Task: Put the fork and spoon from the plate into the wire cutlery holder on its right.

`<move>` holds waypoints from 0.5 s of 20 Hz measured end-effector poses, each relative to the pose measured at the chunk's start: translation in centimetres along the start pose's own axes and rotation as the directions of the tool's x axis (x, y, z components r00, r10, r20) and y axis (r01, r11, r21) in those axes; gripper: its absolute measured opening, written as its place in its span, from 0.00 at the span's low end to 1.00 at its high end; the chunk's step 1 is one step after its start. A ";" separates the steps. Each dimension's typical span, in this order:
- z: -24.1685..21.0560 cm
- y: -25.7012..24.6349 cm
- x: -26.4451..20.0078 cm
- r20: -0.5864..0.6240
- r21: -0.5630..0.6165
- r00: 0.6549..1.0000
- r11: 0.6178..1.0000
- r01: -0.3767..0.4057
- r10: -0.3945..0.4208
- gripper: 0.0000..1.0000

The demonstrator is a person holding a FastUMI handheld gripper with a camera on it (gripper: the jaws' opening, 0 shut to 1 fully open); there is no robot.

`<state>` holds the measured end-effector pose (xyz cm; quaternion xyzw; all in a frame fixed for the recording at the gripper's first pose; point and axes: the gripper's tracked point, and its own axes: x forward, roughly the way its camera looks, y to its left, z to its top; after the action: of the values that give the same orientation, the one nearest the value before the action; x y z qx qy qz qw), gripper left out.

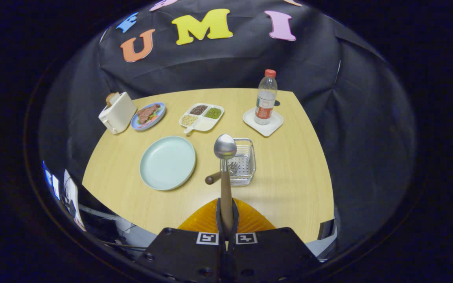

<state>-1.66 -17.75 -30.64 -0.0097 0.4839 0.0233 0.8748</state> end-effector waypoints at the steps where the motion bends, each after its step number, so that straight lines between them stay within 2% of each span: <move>1: 0.0 -0.5 0.5 -0.010 0.006 1.000 1.000 0.012 -0.012 0.01; 6: -0.1 -1.9 2.9 -0.065 0.020 0.997 0.999 0.042 -0.041 0.01; 10: 0.5 -2.3 3.4 -0.057 0.020 0.997 0.998 0.060 -0.059 0.02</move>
<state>0.70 -19.90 -33.28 -0.0153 0.5079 -0.0081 0.8612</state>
